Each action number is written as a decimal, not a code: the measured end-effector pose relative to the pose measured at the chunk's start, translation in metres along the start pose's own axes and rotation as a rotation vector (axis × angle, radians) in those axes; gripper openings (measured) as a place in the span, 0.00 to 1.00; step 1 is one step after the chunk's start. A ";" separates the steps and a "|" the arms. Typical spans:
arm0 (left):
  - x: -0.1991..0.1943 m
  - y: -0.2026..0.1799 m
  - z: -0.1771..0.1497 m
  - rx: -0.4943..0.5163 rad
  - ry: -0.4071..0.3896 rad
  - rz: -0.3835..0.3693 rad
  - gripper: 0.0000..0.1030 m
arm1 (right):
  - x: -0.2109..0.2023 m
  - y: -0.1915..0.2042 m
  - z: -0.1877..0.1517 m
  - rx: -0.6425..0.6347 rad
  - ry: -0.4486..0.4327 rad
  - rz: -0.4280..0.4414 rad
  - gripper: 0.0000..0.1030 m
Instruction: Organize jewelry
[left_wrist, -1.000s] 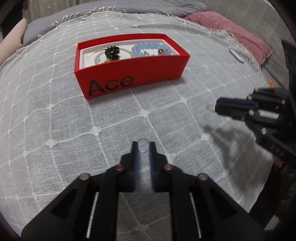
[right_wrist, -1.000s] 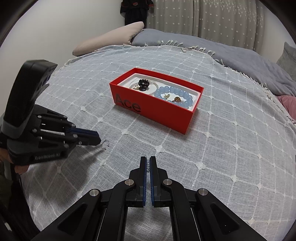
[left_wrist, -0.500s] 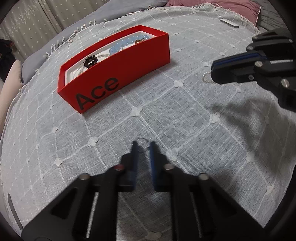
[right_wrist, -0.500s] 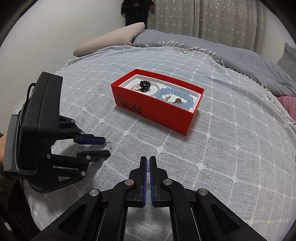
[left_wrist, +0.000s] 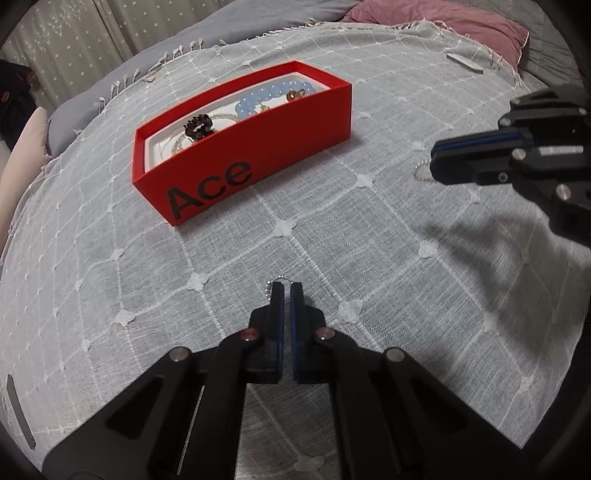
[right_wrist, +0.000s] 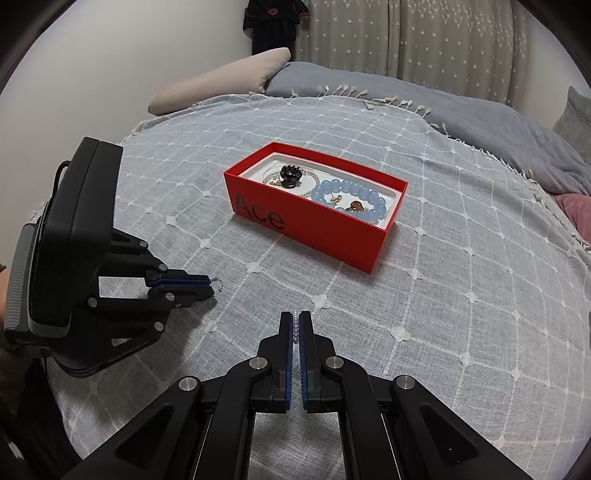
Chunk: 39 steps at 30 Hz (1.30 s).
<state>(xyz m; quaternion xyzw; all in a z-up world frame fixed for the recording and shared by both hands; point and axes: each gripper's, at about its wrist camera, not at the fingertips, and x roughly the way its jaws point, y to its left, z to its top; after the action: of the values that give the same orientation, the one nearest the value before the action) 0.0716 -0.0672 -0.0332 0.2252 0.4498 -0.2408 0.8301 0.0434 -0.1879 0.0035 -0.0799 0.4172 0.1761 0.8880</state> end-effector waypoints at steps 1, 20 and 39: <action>-0.002 0.002 0.001 -0.008 -0.007 -0.011 0.02 | 0.000 0.000 0.000 0.000 0.000 0.000 0.03; 0.013 0.005 -0.004 -0.007 0.038 -0.013 0.19 | -0.001 -0.001 0.001 0.004 -0.003 -0.001 0.03; 0.024 0.010 0.006 0.008 0.044 -0.033 0.23 | -0.001 0.000 0.001 0.002 -0.009 0.001 0.03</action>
<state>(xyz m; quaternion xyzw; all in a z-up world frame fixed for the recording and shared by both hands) 0.0926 -0.0672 -0.0492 0.2262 0.4707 -0.2513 0.8149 0.0437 -0.1875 0.0047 -0.0779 0.4136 0.1763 0.8898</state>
